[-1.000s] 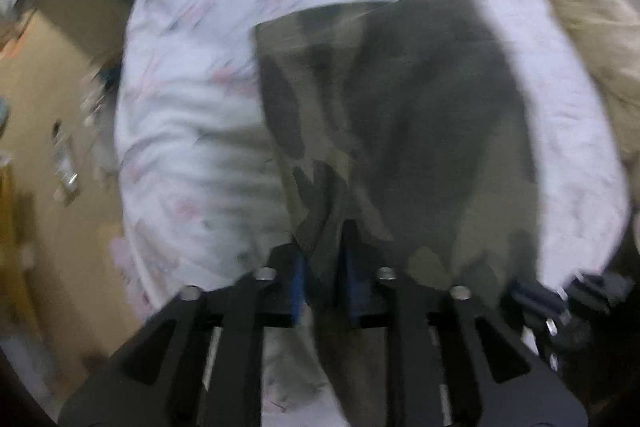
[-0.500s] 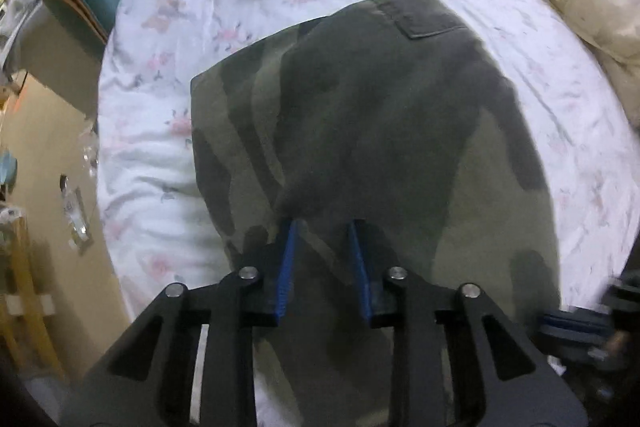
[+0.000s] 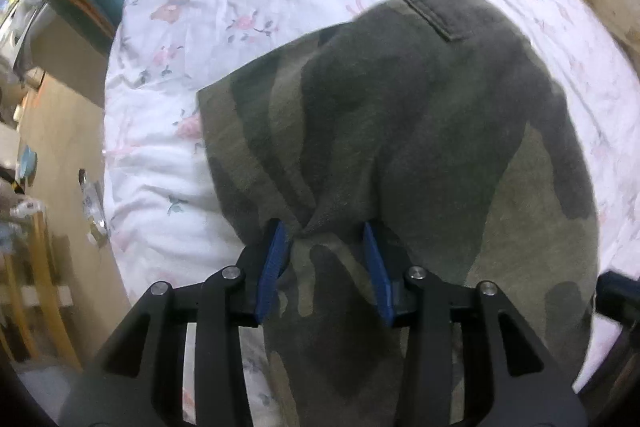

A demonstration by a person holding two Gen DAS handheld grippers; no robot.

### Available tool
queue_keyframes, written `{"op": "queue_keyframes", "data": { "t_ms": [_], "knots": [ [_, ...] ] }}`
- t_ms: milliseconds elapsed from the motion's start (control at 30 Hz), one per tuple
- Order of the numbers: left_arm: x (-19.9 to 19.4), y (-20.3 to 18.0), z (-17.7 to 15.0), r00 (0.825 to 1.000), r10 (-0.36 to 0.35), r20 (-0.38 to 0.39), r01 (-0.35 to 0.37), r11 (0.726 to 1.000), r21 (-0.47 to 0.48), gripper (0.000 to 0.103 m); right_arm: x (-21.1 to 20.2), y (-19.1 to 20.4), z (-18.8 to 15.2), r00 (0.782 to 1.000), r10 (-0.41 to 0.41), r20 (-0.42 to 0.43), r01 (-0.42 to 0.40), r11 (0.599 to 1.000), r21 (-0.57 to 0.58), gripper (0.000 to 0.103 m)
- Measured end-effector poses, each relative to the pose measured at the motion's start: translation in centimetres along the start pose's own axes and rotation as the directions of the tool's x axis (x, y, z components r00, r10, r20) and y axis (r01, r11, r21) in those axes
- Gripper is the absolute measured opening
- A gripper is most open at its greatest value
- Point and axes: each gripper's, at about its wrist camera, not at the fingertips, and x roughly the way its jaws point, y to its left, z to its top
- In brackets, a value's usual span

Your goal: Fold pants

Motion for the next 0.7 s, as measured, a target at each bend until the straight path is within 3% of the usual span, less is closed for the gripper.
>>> {"op": "queue_keyframes", "data": {
  "t_ms": [33,100,133,233,333,433,500,567,633,667,700],
  "knots": [
    [-0.6,0.4,0.0,1.0,-0.01,0.008,0.01,1.0,-0.026,0.038,-1.1,-1.4,0.1,0.999,0.028,0.021,-0.03,0.996,0.08,0.022],
    [-2.3,1.0,-0.4,0.999,-0.031,0.037,0.034,0.997,-0.075,0.043,-2.4,-3.1,0.0,0.997,0.066,0.041,-0.072,0.982,0.172,0.069],
    [-3.4,1.4,-0.7,0.997,-0.041,0.059,0.047,0.995,-0.091,0.051,-3.0,-4.2,-0.4,0.995,0.083,0.052,-0.093,0.969,0.227,0.075],
    [-6.3,1.9,-1.7,0.994,-0.041,0.105,0.054,0.991,-0.126,0.066,-3.0,-6.8,-1.5,0.992,0.116,0.056,-0.128,0.916,0.38,0.078],
    [-8.6,2.5,-2.9,0.991,-0.059,0.123,0.08,0.981,-0.176,0.081,-1.3,-7.7,-2.5,0.987,0.162,0.014,-0.15,0.878,0.455,0.088],
    [-10.0,2.6,-3.9,0.984,-0.089,0.154,0.12,0.971,-0.206,0.084,1.3,-6.8,-3.2,0.981,0.179,-0.076,-0.129,0.89,0.438,0.088],
    [-10.2,2.7,-4.3,0.981,-0.085,0.175,0.123,0.968,-0.218,0.084,2.6,-6.6,-3.5,0.976,0.192,-0.105,-0.129,0.893,0.431,0.096],
    [-9.4,3.3,-4.0,0.982,-0.077,0.172,0.118,0.963,-0.244,0.084,3.5,-6.9,-4.1,0.97,0.222,-0.094,-0.154,0.869,0.47,0.097],
    [-9.5,3.9,-3.8,0.978,-0.084,0.188,0.136,0.95,-0.282,0.084,5.2,-6.8,-5.2,0.94,0.328,-0.089,-0.231,0.81,0.539,0.097],
    [-9.8,4.1,-3.7,0.976,-0.083,0.201,0.142,0.944,-0.298,0.084,5.7,-6.3,-5.6,0.934,0.345,-0.089,-0.245,0.804,0.542,0.097],
    [-9.8,4.5,-3.3,0.974,-0.075,0.212,0.141,0.938,-0.316,0.084,5.8,-4.9,-5.9,0.945,0.316,-0.086,-0.235,0.837,0.494,0.093]
  ]
}}
